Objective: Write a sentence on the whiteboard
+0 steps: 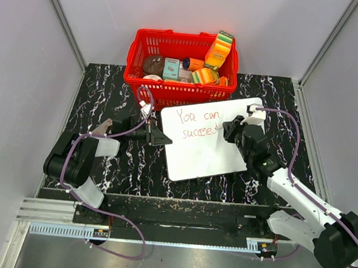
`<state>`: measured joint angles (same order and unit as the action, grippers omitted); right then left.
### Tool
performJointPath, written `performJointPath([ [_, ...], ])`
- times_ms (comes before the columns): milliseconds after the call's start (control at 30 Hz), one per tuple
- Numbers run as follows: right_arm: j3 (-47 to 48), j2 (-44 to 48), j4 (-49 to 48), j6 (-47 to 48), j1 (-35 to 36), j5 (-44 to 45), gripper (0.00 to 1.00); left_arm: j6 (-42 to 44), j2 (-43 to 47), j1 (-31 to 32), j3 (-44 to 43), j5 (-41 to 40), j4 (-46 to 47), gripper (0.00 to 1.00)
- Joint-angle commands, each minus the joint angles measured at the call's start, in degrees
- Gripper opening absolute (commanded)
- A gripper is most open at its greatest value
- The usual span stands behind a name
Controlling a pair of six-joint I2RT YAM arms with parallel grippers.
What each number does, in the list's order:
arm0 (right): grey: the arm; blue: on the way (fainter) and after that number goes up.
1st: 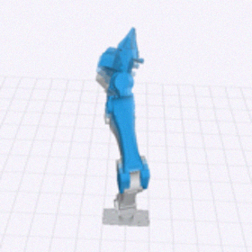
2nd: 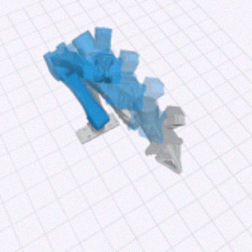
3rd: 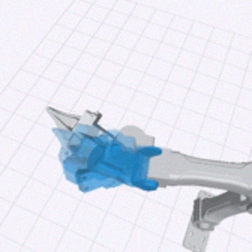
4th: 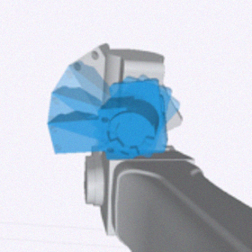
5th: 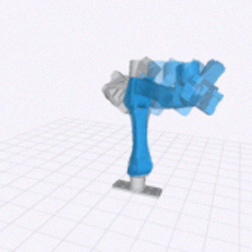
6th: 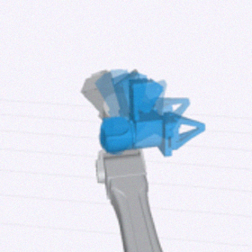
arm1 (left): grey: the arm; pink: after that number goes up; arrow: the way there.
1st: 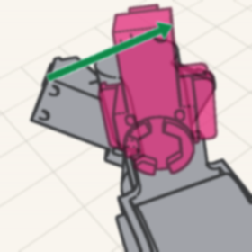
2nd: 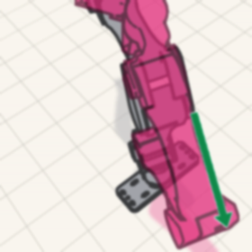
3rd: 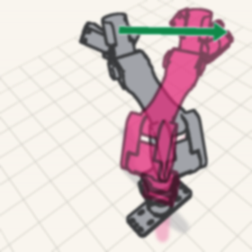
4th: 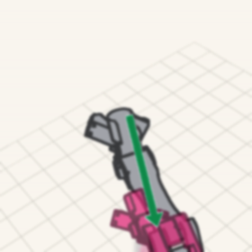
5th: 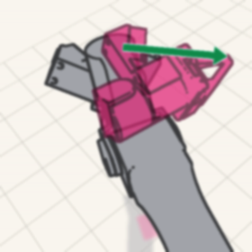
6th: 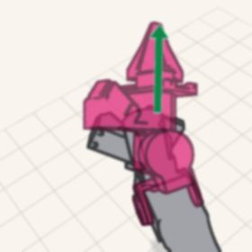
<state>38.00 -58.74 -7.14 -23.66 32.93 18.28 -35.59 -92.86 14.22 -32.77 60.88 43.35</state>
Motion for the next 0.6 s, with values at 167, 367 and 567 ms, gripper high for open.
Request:
performJointPath([
  [167,-1.79,1.7,2.57,-0.69,-0.5,-0.79,0.0,5.01,-0.3,0.99,-0.62,-0.24,2.61,0.0],
  [367,-1.79,2.4,3.44,-0.25,-0.41,-0.27,0.0,5.01,-0.22,0.99,-0.62,-0.33,2.61,0.0],
  [567,-1.79,2.84,3.71,0.19,-0.41,0.53,0.0,5.01,-0.22,0.99,-0.62,-0.33,2.61,0.0],
])
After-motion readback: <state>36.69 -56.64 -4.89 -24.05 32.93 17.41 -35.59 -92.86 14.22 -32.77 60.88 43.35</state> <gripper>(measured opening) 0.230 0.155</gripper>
